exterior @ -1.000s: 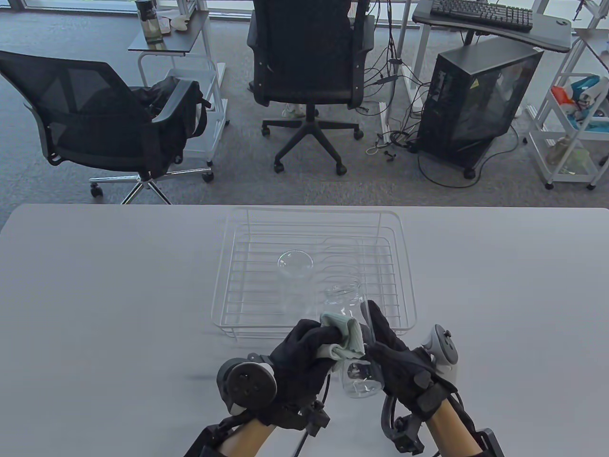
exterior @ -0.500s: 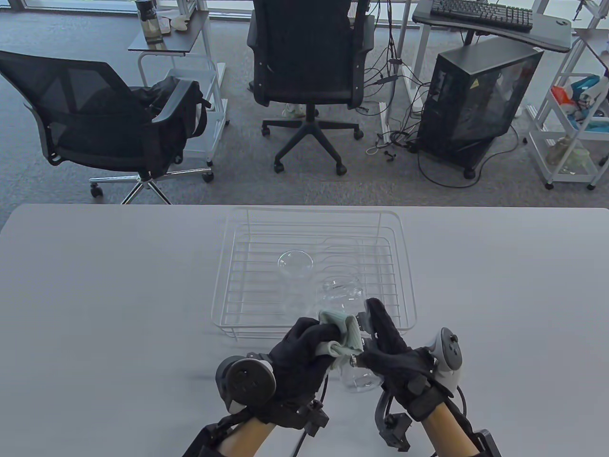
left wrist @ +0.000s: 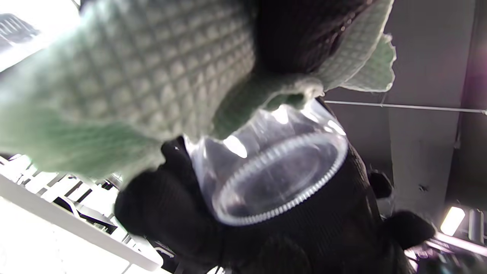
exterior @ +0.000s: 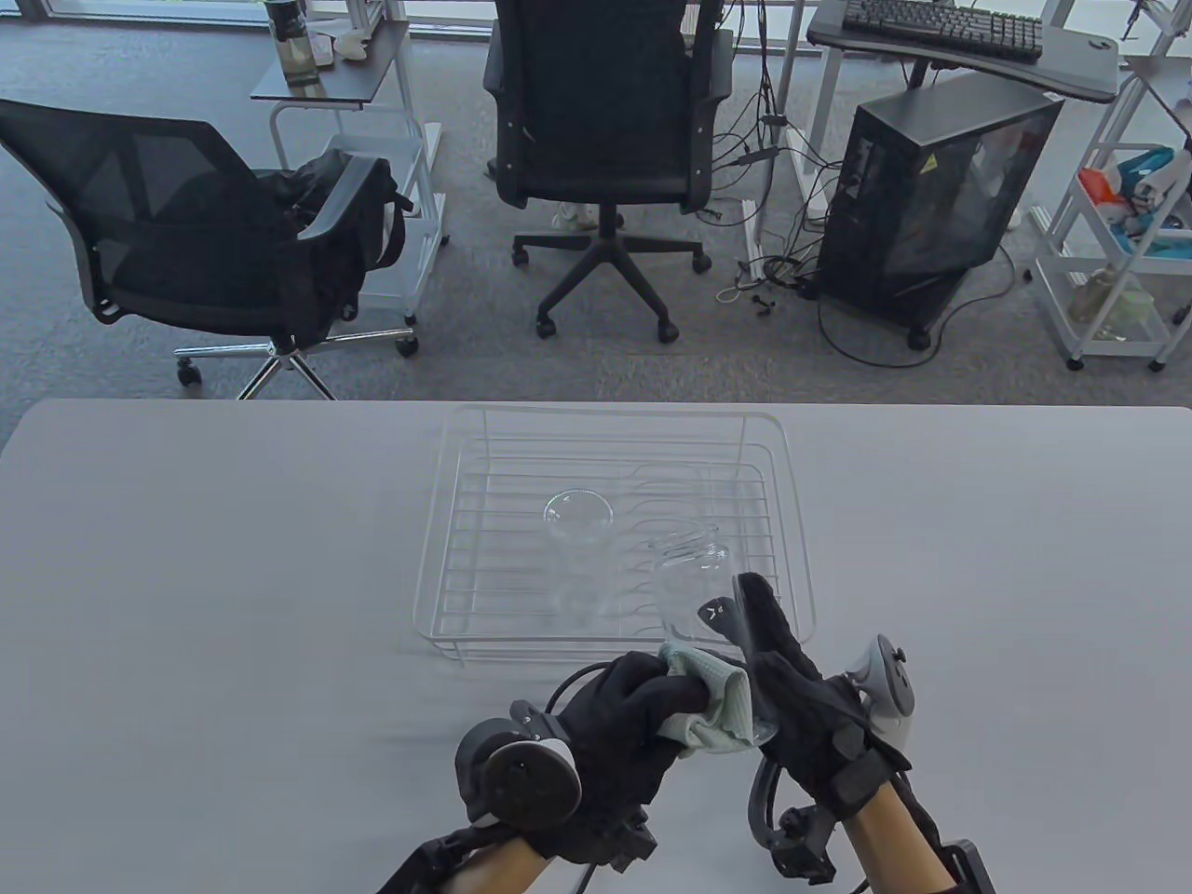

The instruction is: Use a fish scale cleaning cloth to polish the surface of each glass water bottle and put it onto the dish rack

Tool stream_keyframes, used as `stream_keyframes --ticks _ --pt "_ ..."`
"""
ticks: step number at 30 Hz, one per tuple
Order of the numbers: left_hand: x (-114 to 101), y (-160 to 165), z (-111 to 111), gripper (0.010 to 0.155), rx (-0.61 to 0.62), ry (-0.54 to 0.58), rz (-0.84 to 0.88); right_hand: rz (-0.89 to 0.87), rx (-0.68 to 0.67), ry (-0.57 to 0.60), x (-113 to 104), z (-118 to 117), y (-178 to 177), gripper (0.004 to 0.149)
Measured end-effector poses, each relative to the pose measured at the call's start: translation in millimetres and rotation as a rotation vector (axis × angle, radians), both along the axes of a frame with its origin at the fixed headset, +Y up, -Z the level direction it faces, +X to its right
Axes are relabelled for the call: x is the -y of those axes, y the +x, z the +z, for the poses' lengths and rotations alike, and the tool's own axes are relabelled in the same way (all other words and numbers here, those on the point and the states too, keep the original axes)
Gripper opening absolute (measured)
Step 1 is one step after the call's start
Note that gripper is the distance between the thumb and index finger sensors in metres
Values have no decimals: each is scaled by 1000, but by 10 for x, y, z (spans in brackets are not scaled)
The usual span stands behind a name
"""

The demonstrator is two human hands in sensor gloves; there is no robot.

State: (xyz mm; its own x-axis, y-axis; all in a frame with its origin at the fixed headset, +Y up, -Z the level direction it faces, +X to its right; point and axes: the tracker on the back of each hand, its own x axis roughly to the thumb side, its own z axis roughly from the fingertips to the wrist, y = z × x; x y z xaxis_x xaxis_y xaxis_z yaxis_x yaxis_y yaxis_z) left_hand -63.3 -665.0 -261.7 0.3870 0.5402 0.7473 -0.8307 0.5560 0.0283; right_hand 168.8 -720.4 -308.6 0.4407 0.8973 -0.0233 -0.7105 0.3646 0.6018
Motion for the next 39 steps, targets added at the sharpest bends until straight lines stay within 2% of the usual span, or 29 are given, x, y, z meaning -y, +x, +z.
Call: stream_keyframes --ticks 2,4,6,8,10,15,19,22,25,27,28,29,31,33,35,39 --pt "-19 -42 -26 40 -23 0 15 74 -48 -14 48 11 -49 73" --pt "-37 -104 -50 40 -57 13 1 92 -23 1 88 10 -96 73" --pt "-53 -157 -84 40 -82 20 4 111 -22 2 75 4 -136 78" --pt "-78 -216 -127 40 -101 12 37 138 -21 41 68 0 -178 92" --pt "-97 -275 -165 40 -125 5 59 159 -32 43 63 12 -205 99" --pt "-77 -351 -198 40 -158 -18 66 235 23 102 68 15 -235 103" --pt "-40 -302 -191 40 -132 -48 52 310 163 202 -18 16 -164 98" --pt "23 -179 -133 40 -85 -47 17 284 250 216 -52 10 -109 93" --pt "46 -61 -44 41 -45 -7 9 132 312 210 -9 -6 -25 74" --pt "44 -4 9 41 -15 29 -14 -33 350 121 -8 -9 21 60" --pt "42 15 27 41 -7 49 -22 -61 355 97 -21 -10 29 57" --pt "36 30 42 41 -3 66 -25 -50 343 117 -36 -10 39 58" --pt "37 14 31 41 -4 57 -12 -9 303 132 -42 -12 41 67" --pt "44 -10 17 41 11 47 2 -12 206 89 -41 -25 26 84" --pt "37 -23 17 41 6 43 7 -13 132 90 -29 -33 4 85" --pt "-4 -49 8 40 -16 76 -12 11 112 88 -13 -31 -10 82"
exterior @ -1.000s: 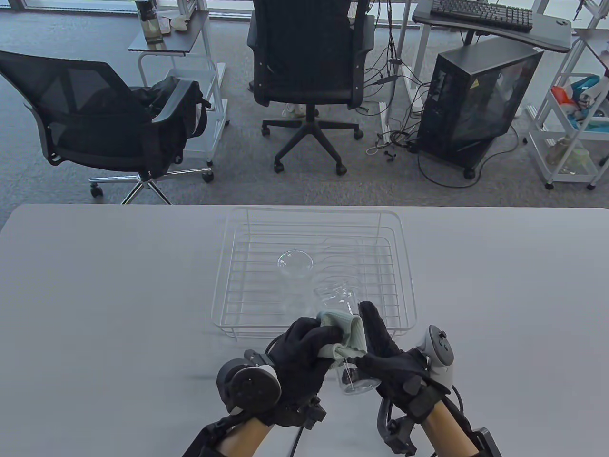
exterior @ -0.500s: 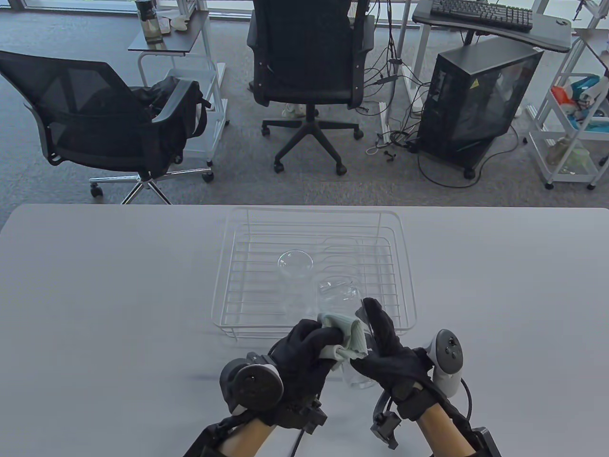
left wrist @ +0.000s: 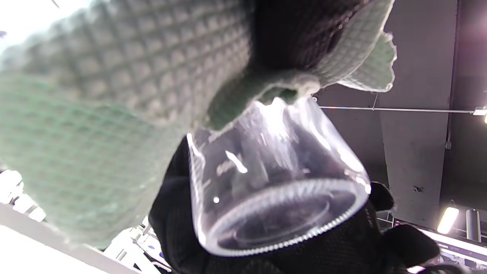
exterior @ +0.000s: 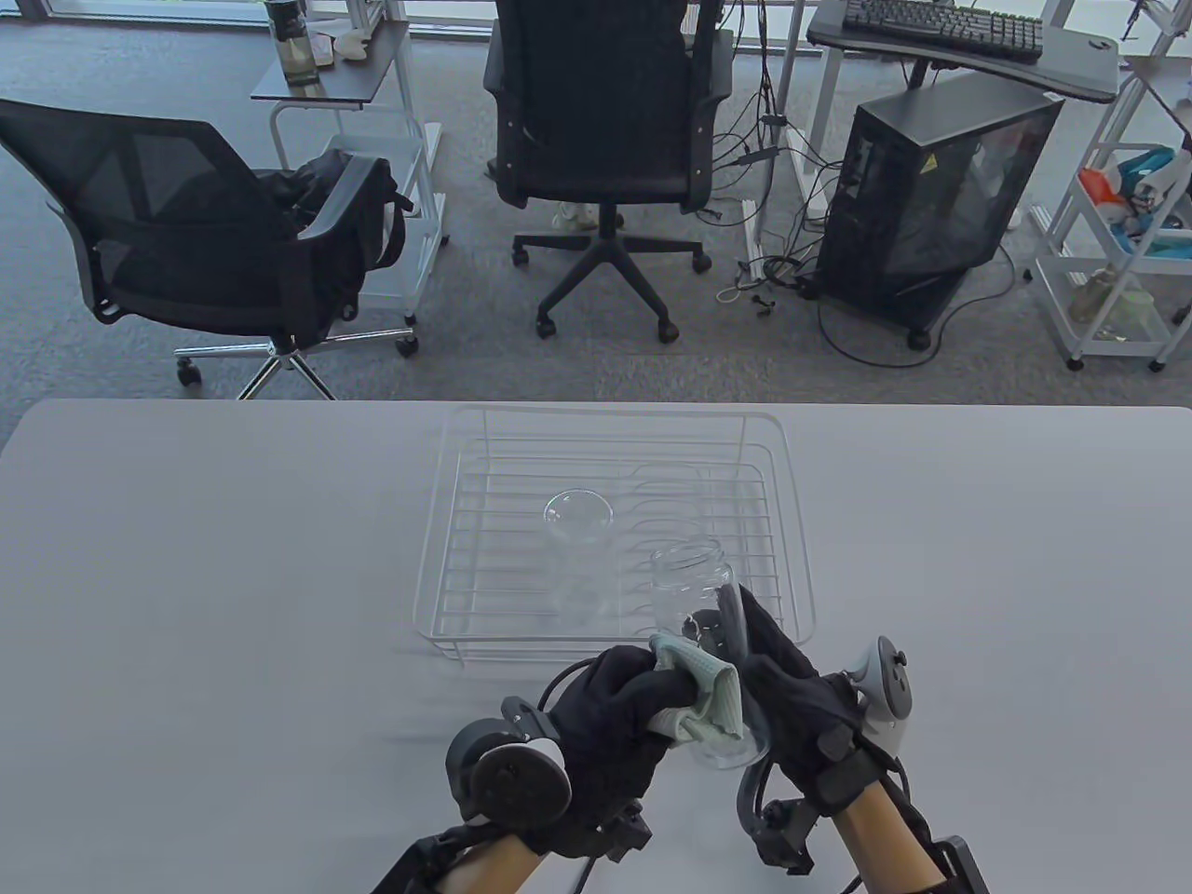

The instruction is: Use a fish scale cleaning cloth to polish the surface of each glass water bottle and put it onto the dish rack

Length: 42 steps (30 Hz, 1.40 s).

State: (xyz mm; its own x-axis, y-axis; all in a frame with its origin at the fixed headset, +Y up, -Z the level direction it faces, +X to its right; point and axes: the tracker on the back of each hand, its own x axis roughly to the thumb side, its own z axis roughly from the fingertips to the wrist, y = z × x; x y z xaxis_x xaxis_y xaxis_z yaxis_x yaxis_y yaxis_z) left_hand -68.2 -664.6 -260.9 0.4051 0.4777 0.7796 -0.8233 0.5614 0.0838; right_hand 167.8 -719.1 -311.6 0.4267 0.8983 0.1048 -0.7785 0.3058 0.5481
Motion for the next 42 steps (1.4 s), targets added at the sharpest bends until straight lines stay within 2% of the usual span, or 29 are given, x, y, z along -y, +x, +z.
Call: stream_keyframes --ticks 7,12,16,23,27,31,35,38,42 --pt "-108 -167 -78 40 -74 5 58 98 -173 -62 109 58 -108 82" --pt "-123 -298 -128 40 -137 0 78 142 -238 -49 94 71 -190 84" --pt "-53 -272 -141 40 -121 -57 102 251 -13 111 24 50 -136 84" --pt "71 49 14 40 -19 -17 -22 151 238 125 -26 31 -3 95" --pt "108 146 77 41 -9 20 -64 174 303 137 -62 52 59 98" --pt "68 119 64 41 -5 17 -27 128 251 100 -51 65 8 96" --pt "49 24 36 41 -49 27 -3 62 127 31 1 88 -71 81" --pt "44 -61 -19 41 -55 -27 70 8 38 -12 13 94 -93 70" --pt "2 -129 -53 41 -67 -42 117 94 -4 36 4 94 -115 77"
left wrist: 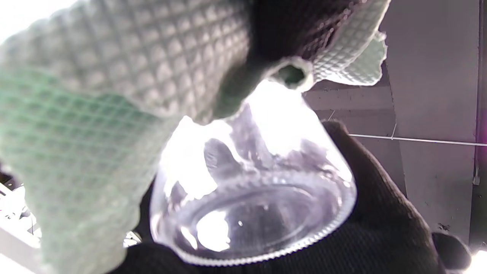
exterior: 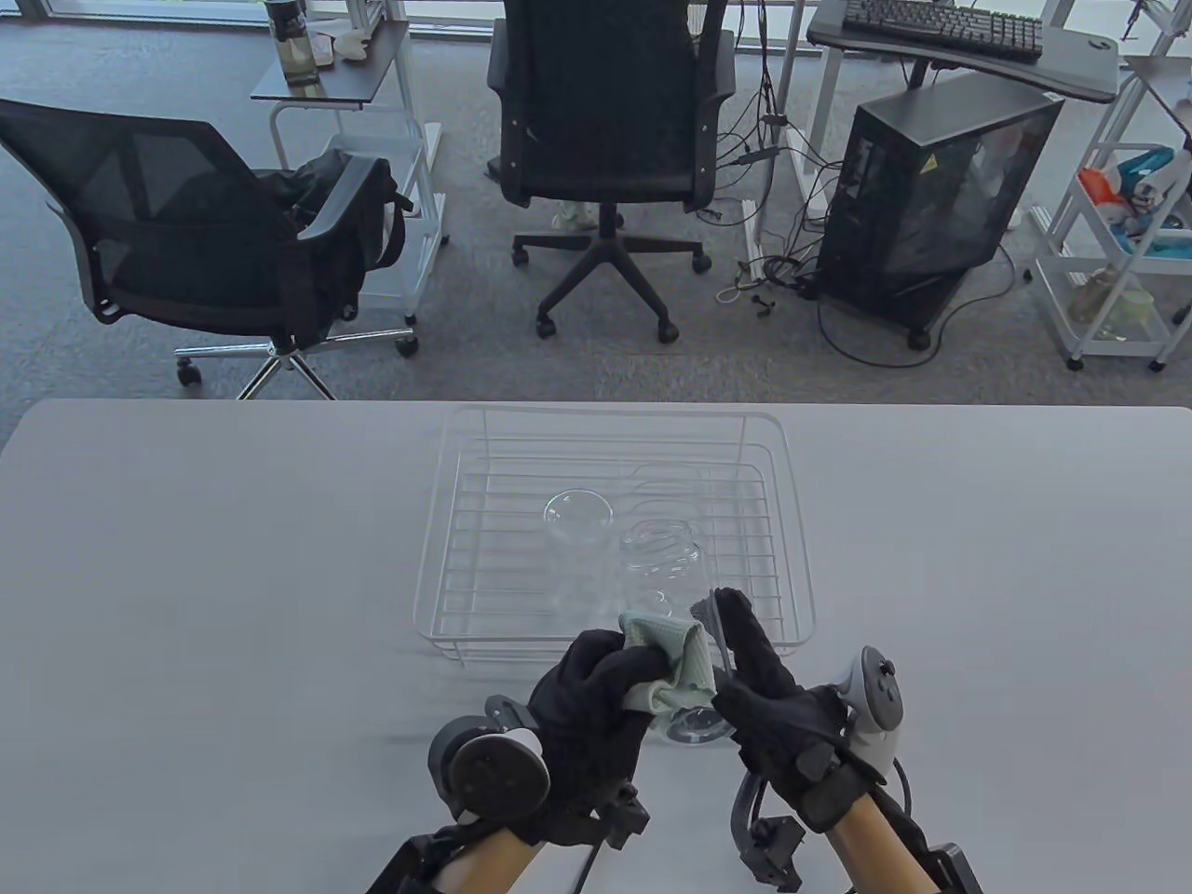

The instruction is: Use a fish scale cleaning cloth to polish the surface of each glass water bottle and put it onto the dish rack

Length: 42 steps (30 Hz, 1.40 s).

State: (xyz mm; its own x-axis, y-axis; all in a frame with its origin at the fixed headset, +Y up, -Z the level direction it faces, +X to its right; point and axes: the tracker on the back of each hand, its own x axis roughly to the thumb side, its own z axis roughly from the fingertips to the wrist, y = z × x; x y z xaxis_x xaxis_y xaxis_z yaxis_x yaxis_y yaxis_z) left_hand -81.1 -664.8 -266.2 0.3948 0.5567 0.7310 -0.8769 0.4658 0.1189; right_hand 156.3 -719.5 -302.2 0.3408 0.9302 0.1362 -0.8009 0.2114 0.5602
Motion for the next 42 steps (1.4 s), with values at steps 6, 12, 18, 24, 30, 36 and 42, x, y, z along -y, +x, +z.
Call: stream_keyframes --ticks 6,12,18,24,30,36,42 --pt "-25 -63 -53 41 -10 -32 51 84 88 128 -84 4 5 87" --pt "-34 -113 -84 40 -9 -58 85 184 238 299 -221 38 47 90" --pt "-199 -239 -45 40 -20 -25 104 180 344 389 -449 102 21 91" --pt "-300 -699 41 40 -111 0 59 197 473 489 -748 58 -30 87" --pt "-236 -1382 60 40 -292 42 -62 332 500 609 -1015 -109 -269 75" --pt "-145 -1885 -76 40 -452 4 3 381 487 672 -1291 -294 -562 75" --pt "26 -2238 -89 39 -526 -136 104 473 479 740 -1621 -521 -871 76"
